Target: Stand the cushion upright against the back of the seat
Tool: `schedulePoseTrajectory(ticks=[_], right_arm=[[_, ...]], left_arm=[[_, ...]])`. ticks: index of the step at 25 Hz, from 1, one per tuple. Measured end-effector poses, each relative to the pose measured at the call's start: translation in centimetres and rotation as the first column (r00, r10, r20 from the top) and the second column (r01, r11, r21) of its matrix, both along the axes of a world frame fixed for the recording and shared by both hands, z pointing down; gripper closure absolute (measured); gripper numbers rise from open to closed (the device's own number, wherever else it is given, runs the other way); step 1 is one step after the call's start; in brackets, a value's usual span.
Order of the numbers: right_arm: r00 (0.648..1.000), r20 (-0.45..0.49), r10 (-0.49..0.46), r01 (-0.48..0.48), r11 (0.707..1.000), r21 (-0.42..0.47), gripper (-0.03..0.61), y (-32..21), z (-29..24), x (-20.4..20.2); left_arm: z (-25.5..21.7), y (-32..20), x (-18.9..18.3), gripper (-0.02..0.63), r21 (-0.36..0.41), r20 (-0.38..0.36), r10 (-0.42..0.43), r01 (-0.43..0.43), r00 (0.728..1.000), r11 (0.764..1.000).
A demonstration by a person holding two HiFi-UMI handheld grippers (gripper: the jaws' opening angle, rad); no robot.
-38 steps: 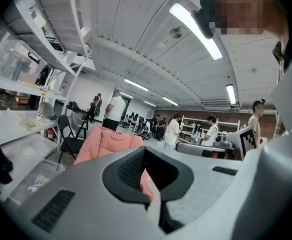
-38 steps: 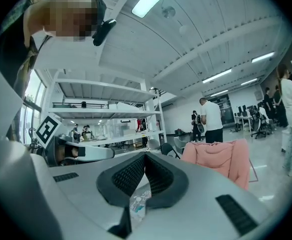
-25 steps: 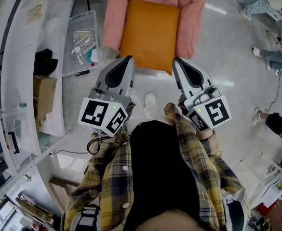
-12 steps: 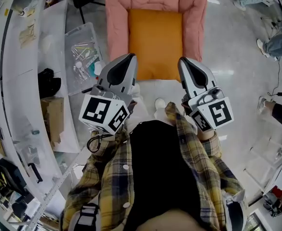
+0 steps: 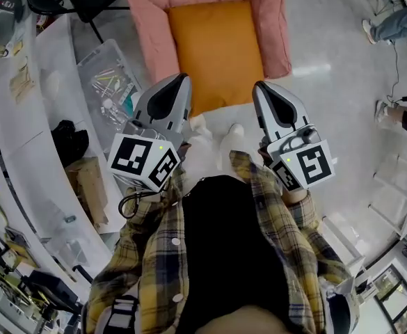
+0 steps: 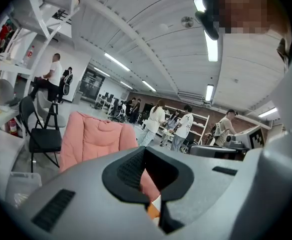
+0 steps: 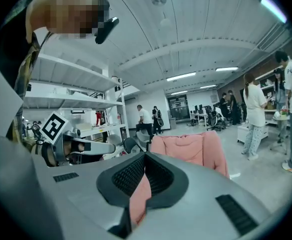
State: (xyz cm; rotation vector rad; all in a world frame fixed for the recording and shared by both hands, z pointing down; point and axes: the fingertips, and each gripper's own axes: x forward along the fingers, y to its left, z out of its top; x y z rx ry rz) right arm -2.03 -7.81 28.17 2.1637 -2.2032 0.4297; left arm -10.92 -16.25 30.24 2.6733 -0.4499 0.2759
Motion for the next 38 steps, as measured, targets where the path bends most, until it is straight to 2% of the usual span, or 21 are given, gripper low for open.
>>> schedulePoseTrajectory(ticks=[6,11,16,22,26,31,34,38], right_arm=[[0.999,0.017,0.039,-0.038,0.997,-0.067,0.56,0.2,2.4,0.9],[0.999,0.028,0.021,-0.018,0.995,-0.099,0.56,-0.3,4.8,1.8],[0.998,0.056,0.007,0.0,0.993,-0.118,0.56,-1.0,7.0,2.2],[0.995,0.1,-0.002,0.018,0.987,-0.158,0.56,-1.5,10.9,3.0],[0.995,0.103,-0.011,0.029,0.984,-0.173,0.56,-2.1,13.3,3.3],[0.993,0.117,-0.015,0.036,0.983,-0.182,0.56,-3.2,15.9,3.4],[0.992,0.123,-0.017,0.04,0.981,-0.189,0.56,-3.4,17.2,3.4],[0.99,0.138,-0.026,0.051,0.981,-0.185,0.56,-3.7,18.8,3.5]], left_arm=[[3.7,-0.4,0.8,0.611,-0.071,0.055,0.03,-0.026,0.998,0.997],[7.3,-0.9,1.2,0.611,-0.113,0.1,0.016,-0.005,0.995,0.994],[11.1,-1.3,1.6,0.611,-0.107,0.16,0.007,0.01,0.987,0.994],[17.5,-1.6,1.4,0.611,-0.108,0.273,0.007,0.023,0.962,0.994],[21.1,-1.9,0.4,0.611,-0.123,0.285,-0.011,0.048,0.958,0.991],[26.4,-1.7,-1.0,0.611,-0.211,0.317,-0.017,0.088,0.948,0.973],[29.2,-1.0,-1.2,0.609,-0.251,0.334,0.004,0.084,0.943,0.964],[32.8,-0.2,-1.0,0.594,-0.256,0.359,0.039,0.058,0.932,0.965]])
